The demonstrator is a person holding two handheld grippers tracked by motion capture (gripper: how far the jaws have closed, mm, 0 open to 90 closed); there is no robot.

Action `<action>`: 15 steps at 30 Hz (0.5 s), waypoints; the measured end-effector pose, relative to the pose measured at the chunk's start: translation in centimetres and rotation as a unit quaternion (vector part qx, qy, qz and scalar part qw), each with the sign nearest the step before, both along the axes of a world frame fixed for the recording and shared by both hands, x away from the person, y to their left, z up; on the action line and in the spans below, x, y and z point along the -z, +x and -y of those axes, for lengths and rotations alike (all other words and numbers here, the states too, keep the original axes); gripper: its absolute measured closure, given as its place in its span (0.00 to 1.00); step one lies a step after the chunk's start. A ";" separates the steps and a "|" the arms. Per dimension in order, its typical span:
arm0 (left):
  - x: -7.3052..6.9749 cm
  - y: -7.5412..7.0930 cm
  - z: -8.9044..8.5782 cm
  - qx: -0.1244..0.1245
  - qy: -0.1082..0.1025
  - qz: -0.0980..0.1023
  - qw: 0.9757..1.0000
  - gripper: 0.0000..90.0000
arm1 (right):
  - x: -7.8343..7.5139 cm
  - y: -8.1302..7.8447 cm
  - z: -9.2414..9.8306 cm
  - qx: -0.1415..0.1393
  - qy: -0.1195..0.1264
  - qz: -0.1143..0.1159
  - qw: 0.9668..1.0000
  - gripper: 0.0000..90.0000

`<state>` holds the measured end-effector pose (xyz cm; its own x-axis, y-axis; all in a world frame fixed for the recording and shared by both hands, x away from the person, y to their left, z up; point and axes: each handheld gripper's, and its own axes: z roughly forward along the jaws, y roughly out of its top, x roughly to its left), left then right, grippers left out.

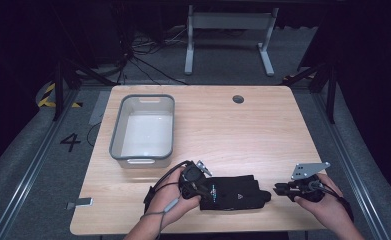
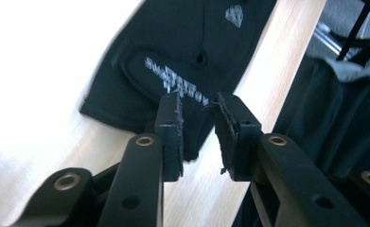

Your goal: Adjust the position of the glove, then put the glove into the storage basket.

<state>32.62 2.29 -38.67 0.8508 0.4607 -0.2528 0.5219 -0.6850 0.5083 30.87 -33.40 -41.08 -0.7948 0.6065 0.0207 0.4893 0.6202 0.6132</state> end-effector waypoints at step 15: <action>-0.6 1.1 2.1 -0.001 -0.021 0.025 0.999 0.76 | 0.3 0.6 1.7 0.044 0.029 0.004 0.999 0.88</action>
<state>33.72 0.22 -38.10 0.8623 0.4512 -0.2298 0.4960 -0.6616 0.5624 31.51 -35.15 -41.37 -0.7394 0.6713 0.0511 0.5342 0.5387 0.6515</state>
